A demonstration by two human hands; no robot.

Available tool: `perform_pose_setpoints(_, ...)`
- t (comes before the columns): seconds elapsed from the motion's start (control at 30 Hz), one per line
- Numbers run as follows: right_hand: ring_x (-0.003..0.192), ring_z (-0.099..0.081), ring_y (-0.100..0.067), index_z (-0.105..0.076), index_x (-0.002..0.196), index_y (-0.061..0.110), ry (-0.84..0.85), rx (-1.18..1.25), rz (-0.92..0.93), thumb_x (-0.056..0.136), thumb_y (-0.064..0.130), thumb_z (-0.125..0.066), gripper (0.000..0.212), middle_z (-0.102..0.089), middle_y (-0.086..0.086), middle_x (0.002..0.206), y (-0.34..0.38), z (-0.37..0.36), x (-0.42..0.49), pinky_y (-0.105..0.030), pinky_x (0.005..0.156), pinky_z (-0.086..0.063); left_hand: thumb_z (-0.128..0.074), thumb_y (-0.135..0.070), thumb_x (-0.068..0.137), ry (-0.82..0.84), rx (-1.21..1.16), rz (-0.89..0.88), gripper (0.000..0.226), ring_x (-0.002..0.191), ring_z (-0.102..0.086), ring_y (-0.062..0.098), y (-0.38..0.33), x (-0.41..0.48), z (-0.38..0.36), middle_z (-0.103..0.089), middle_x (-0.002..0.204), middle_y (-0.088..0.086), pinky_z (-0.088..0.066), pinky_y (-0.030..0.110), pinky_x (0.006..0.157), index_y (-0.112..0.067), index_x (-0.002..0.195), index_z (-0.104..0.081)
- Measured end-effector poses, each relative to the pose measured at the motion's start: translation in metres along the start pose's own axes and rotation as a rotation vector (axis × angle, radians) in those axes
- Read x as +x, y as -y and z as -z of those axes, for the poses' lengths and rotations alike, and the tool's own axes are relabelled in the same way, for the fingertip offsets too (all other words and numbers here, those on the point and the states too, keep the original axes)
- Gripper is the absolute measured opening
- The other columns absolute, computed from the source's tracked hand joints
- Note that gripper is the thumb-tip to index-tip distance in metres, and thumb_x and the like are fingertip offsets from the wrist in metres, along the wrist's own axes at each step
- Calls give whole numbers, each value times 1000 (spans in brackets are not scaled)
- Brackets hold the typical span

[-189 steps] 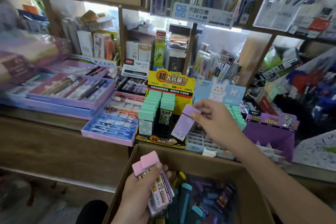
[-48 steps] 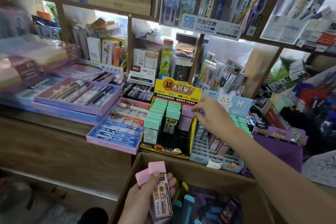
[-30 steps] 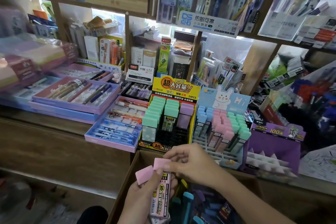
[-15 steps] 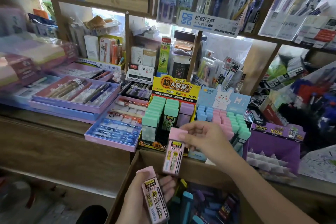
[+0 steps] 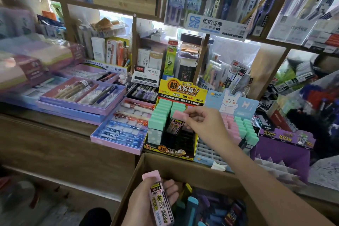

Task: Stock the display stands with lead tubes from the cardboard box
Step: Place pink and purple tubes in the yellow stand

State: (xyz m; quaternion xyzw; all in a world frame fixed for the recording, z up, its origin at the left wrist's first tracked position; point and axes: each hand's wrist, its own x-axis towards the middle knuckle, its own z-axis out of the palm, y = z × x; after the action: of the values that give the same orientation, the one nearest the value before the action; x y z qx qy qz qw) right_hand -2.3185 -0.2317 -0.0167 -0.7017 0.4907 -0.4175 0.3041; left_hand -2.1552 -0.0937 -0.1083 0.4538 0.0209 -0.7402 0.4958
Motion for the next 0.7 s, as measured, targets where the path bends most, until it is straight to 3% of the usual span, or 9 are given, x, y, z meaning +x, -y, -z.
perform_pose_setpoints(0.1, 73, -75, -11, -72, 89, 35, 37, -41, 32, 91, 6, -75, 29, -76, 7, 77, -4, -4, 1, -35, 76, -65, -48, -14, 99, 51, 31, -58, 32, 85, -64, 44, 5, 2, 7, -70, 84, 33, -38, 65, 110, 14, 89, -61)
perform_pose_setpoints(0.23, 74, -72, -13, -71, 93, 37, 54, -123, 70, 91, 11, -76, 26, -74, 4, 81, -7, -4, 4, -42, 80, -63, -50, -14, 100, 19, 60, -63, 33, 86, -64, 44, 7, 7, 7, -69, 86, 34, -41, 64, 104, 15, 92, -62)
perform_pose_setpoints(0.33, 80, -71, -25, -64, 95, 39, 51, -142, 81, 92, 9, -74, 31, -69, -3, 90, -9, -5, 6, -45, 79, -62, -49, -12, 102, -20, 76, -37, 32, 85, -64, 44, 1, 5, -3, -66, 92, 37, -44, 62, 105, 18, 97, -60)
perform_pose_setpoints(0.4, 81, -69, -25, -64, 95, 34, 56, -193, 110, 93, 9, -72, 26, -67, -1, 89, -12, -7, 8, -40, 77, -61, -49, -9, 103, -46, 75, -5, 29, 82, -63, 45, -4, 1, -7, -65, 97, 38, -48, 57, 98, 18, 97, -59)
perform_pose_setpoints(0.53, 80, -64, -6, -75, 108, 17, 36, -338, 196, 94, 11, -72, 16, -60, 21, 88, -17, -14, 12, -29, 78, -57, -49, -8, 103, -72, 51, 40, 30, 83, -64, 45, -7, 2, -10, -65, 101, 38, -51, 55, 84, 15, 121, -55)
perform_pose_setpoints(0.6, 83, -62, -10, -76, 115, 12, 26, -427, 247, 94, 11, -72, 21, -58, 12, 93, -18, -15, 12, -32, 84, -57, -48, -11, 104, -78, 46, 65, 33, 80, -64, 44, -8, 8, -6, -66, 102, 36, -52, 55, 84, 13, 125, -56)
perform_pose_setpoints(0.7, 86, -61, -14, -74, 121, 11, 33, -503, 277, 95, 12, -71, 27, -58, 5, 99, -17, -15, 10, -36, 86, -56, -51, -12, 102, -99, 65, 42, 32, 79, -70, 44, -6, 14, -1, -72, 94, 34, -56, 52, 70, 8, 127, -58)
